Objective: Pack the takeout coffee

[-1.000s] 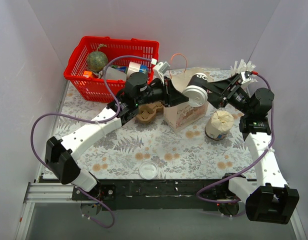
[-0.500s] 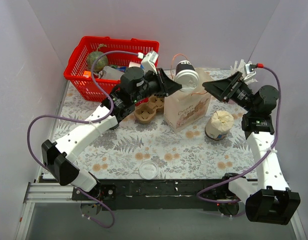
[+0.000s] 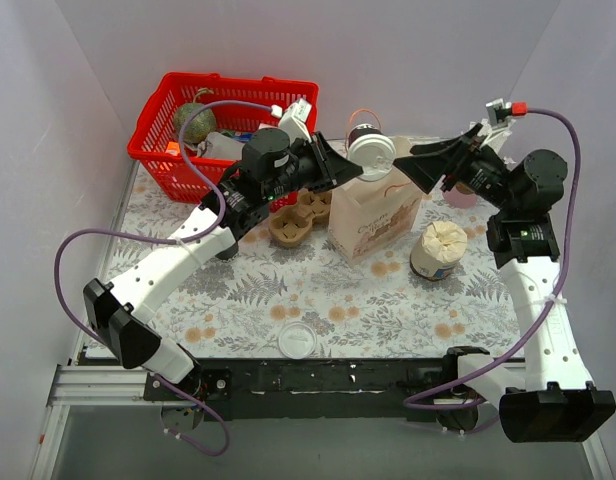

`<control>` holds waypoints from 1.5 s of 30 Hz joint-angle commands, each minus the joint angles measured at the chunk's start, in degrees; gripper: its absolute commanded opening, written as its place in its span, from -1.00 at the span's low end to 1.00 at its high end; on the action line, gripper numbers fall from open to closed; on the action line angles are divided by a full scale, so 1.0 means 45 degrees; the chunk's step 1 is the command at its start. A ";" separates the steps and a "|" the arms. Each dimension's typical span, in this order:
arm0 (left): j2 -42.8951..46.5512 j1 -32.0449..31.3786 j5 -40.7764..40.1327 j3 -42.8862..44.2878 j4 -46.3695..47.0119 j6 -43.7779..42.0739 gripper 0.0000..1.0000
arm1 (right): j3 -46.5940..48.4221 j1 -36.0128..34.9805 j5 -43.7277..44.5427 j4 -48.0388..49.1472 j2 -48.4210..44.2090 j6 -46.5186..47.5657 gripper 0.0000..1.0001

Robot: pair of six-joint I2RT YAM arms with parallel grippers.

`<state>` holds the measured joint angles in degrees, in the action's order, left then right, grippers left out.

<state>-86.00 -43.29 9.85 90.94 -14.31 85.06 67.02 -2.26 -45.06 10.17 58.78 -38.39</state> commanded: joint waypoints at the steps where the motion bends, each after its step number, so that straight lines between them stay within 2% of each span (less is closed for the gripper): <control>1: 0.0009 0.0049 0.0273 0.0515 -0.0024 0.0240 -1.00 | 0.0847 -0.0746 0.0870 -0.1145 0.0471 0.1284 0.82; 4: -0.0011 0.0049 0.0273 0.0378 0.0151 0.0181 -1.00 | 0.1705 -0.1351 0.1885 -0.3019 0.0881 0.2277 0.78; 10: -0.0108 0.0049 0.0468 0.0280 0.0347 0.0142 -1.00 | 0.2155 -0.1782 0.2746 -0.4016 0.1292 0.2535 0.65; 14: -0.0128 0.0049 0.0351 0.0261 0.0347 0.0141 -1.00 | 0.2177 -0.1841 0.2437 -0.3904 0.1604 0.2245 0.42; 20: -0.0206 0.0049 -0.0039 0.0241 0.0386 0.0239 -1.00 | 0.1962 -0.1899 0.1928 -0.3648 0.1664 0.1833 -0.04; 22: -0.0245 0.0049 -0.0001 0.0280 0.0406 0.0220 -1.00 | 0.1883 -0.1880 0.1888 -0.3609 0.1644 0.1657 -0.11; 26: -0.0323 0.0049 -0.0059 0.0319 0.0444 0.0181 -1.00 | 0.1806 -0.1880 0.1907 -0.3589 0.1508 0.1539 -0.49; 29: -0.0265 0.0049 -0.0078 0.0300 0.0425 0.0025 -1.00 | 0.1688 -0.1880 0.2374 -0.3628 0.1313 0.1403 -0.62; 31: -0.0148 0.0049 -0.0195 0.0222 0.0425 -0.0150 -0.57 | 0.1649 -0.1899 0.2609 -0.3648 0.1234 0.1344 -0.70; 32: -0.0090 0.0049 -0.0254 0.0164 0.0444 -0.0190 -0.46 | 0.1649 -0.1900 0.2785 -0.3648 0.1195 0.1286 -0.83; 33: -0.0031 0.0049 -0.0467 0.0105 0.0464 -0.0248 -0.39 | 0.1629 -0.1880 0.2883 -0.3667 0.1175 0.1208 -0.87; 34: 0.0105 0.0049 -0.0527 0.0008 0.0483 -0.0365 -0.16 | 0.1629 -0.1899 0.3039 -0.3706 0.1117 0.1169 -0.87; 39: 0.0262 0.0049 -0.0587 -0.0091 0.0503 -0.0795 0.38 | 0.1531 -0.1880 0.3528 -0.3667 0.1019 0.0993 -0.91; 41: 0.0398 0.0049 -0.0508 -0.0110 0.0484 -0.1164 0.92 | 0.1629 -0.1861 0.3839 -0.3901 0.1058 0.0992 -0.92; 45: 0.0905 0.0049 -0.1344 -0.0403 0.0542 -0.2450 0.96 | 0.1980 -0.1569 0.4212 -0.4681 0.1194 0.0973 -0.93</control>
<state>-87.02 -43.13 7.73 90.35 -12.82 80.84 74.15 -10.50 -28.86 -8.43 64.60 -33.28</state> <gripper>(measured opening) 0.980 0.337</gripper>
